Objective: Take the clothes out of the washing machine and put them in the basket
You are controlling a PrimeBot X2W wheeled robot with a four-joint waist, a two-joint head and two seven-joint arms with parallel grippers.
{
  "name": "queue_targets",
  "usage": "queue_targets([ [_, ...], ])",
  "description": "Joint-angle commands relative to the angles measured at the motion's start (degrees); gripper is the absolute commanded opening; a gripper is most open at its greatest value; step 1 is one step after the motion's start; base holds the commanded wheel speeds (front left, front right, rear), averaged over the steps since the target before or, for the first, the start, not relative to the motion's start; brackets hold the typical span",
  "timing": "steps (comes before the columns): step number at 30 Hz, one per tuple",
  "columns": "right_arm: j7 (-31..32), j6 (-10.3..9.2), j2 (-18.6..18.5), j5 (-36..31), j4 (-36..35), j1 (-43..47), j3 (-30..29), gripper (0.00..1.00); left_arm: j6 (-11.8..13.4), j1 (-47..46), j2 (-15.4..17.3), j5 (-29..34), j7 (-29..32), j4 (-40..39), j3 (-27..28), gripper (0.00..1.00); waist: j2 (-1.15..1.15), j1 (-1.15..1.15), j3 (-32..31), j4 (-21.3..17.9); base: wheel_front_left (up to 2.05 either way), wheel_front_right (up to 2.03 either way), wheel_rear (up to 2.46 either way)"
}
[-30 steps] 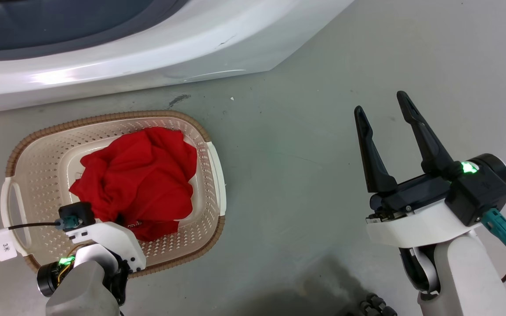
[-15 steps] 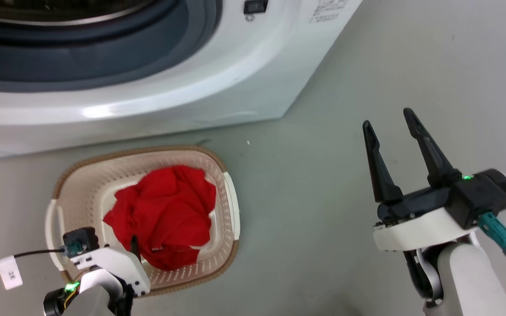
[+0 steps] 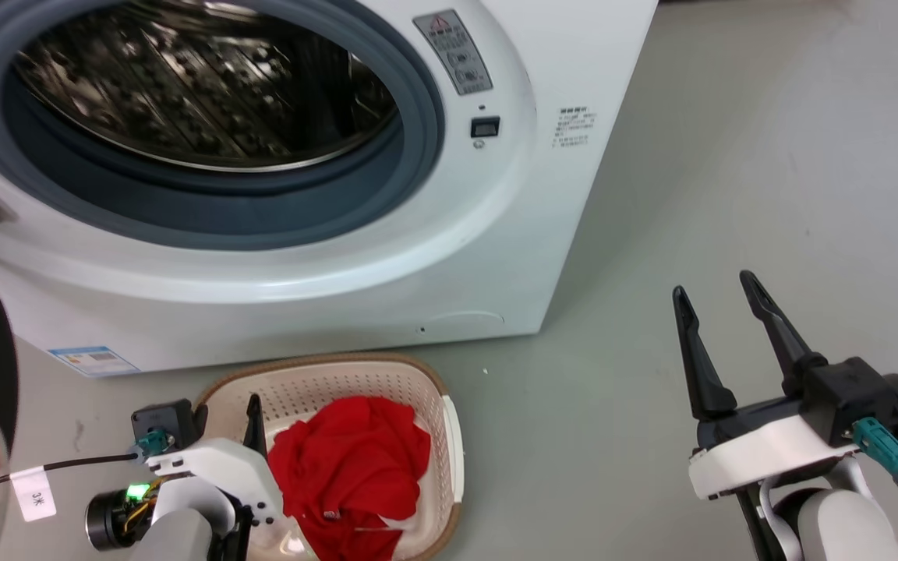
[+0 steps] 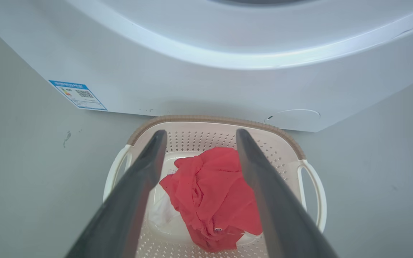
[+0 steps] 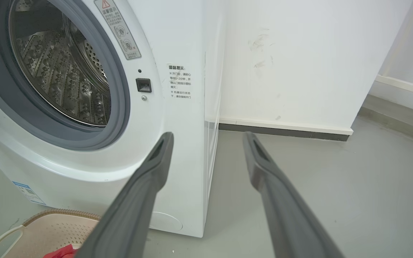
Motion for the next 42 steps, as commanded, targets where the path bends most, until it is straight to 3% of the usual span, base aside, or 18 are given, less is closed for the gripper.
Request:
queue_targets([
  [1,0.30,-0.04,0.07,-0.29,-0.03,1.12,-0.34,1.00,0.45,1.36,-0.06,1.11,-0.39,-2.48,0.50,1.00,0.00,0.01,-3.22,1.65,0.00,0.00,0.00],
  [13,2.22,-0.04,0.07,-0.81,-0.33,6.13,-2.98,1.00,1.77,9.72,-1.57,10.95,-0.28,-30.80,3.91,1.00,0.00,0.01,-10.29,4.70,0.00,0.00,0.00],
  [19,3.05,-0.04,0.07,-0.95,-0.08,9.12,-4.04,1.00,2.63,16.00,-1.14,14.00,-0.28,-40.93,3.63,1.00,0.00,0.01,-14.28,5.27,0.00,0.00,0.00],
  [28,3.88,-0.04,0.08,-1.19,-0.88,11.84,-4.90,1.00,4.03,23.04,0.62,15.04,2.50,-49.18,3.07,1.00,0.00,0.01,-15.93,6.04,0.00,0.00,0.00],
  [42,3.96,-0.04,0.07,-0.50,-1.23,12.09,-4.11,1.00,4.58,24.37,1.14,14.00,3.91,-51.47,2.97,1.00,0.00,0.01,-15.56,6.17,0.00,0.00,0.00],
])
